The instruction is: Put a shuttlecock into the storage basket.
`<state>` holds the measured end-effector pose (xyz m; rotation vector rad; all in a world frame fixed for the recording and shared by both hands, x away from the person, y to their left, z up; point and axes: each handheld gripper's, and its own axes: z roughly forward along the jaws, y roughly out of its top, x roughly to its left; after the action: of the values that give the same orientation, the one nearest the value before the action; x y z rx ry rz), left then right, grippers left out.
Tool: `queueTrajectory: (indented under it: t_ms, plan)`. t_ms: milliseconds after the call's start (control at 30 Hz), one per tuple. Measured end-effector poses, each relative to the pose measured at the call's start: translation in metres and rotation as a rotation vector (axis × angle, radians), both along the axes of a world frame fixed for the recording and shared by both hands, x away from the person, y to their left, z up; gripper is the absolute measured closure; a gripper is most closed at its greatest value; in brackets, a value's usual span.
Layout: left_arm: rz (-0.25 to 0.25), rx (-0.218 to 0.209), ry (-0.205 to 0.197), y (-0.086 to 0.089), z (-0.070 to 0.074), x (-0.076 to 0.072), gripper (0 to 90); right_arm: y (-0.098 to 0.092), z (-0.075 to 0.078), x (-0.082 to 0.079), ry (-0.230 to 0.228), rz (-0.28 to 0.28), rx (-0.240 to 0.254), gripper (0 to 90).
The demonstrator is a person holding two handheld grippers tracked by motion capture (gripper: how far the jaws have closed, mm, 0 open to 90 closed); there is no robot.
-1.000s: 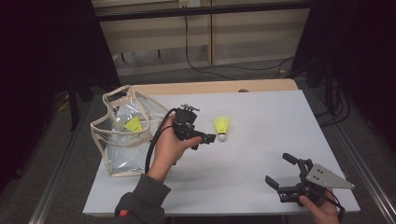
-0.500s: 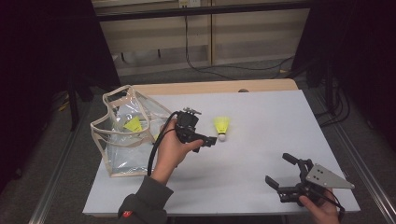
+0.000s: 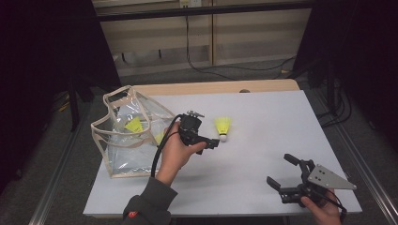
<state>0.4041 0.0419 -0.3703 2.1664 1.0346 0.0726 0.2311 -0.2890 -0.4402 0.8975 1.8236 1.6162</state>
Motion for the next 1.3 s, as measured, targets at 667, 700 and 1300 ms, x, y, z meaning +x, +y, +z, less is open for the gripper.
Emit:
queueTrajectory:
  t_ms: [667, 700, 1300]
  plan:
    - [0.014, 0.017, -0.010, -0.017, -0.021, 0.001, 7.8, 0.001, 0.000, 0.000, 0.004, 0.004, 0.007, 2.8]
    - [0.014, 0.017, -0.008, -0.018, -0.022, 0.001, 7.8, 0.001, 0.001, 0.000, 0.002, 0.004, 0.006, 2.8]
    - [0.033, 0.022, -0.033, -0.027, -0.034, 0.005, 6.4, 0.000, 0.001, 0.000, -0.001, 0.003, 0.003, 2.8]
